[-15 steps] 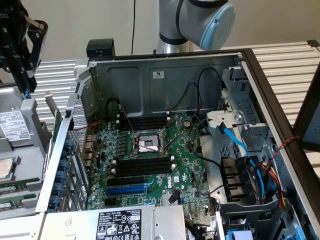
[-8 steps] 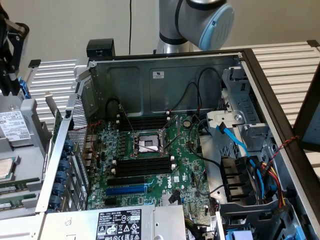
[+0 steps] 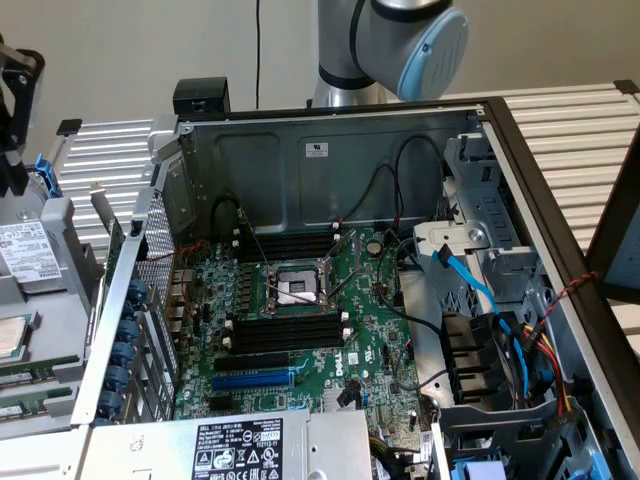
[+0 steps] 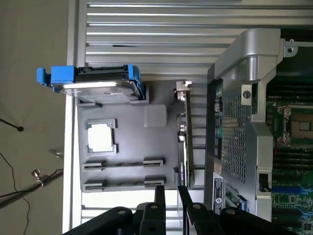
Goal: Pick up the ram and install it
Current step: 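Reach for the ram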
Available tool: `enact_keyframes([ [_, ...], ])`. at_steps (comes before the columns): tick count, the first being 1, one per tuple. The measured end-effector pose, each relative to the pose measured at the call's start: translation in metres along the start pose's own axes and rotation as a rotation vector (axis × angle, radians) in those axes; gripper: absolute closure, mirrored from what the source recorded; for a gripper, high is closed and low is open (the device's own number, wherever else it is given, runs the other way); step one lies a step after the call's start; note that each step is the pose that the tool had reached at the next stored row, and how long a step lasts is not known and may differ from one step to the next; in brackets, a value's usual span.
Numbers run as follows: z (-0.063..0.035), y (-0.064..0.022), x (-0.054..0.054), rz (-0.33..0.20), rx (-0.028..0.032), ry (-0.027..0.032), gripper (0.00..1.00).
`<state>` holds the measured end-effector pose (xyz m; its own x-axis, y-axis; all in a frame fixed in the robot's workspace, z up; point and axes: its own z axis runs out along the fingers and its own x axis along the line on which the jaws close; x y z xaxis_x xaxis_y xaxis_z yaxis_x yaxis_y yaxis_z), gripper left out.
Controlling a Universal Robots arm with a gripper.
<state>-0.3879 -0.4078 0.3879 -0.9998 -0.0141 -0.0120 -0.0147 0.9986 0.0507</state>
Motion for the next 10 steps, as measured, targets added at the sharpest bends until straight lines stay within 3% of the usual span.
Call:
enact_keyframes([
  [7,0.0023,-0.0004,0.0041,-0.102,-0.0033,0.0051,0.75],
  [10,0.0046,-0.0006,0.0064,-0.143,-0.0123,0.0068,0.75],
])
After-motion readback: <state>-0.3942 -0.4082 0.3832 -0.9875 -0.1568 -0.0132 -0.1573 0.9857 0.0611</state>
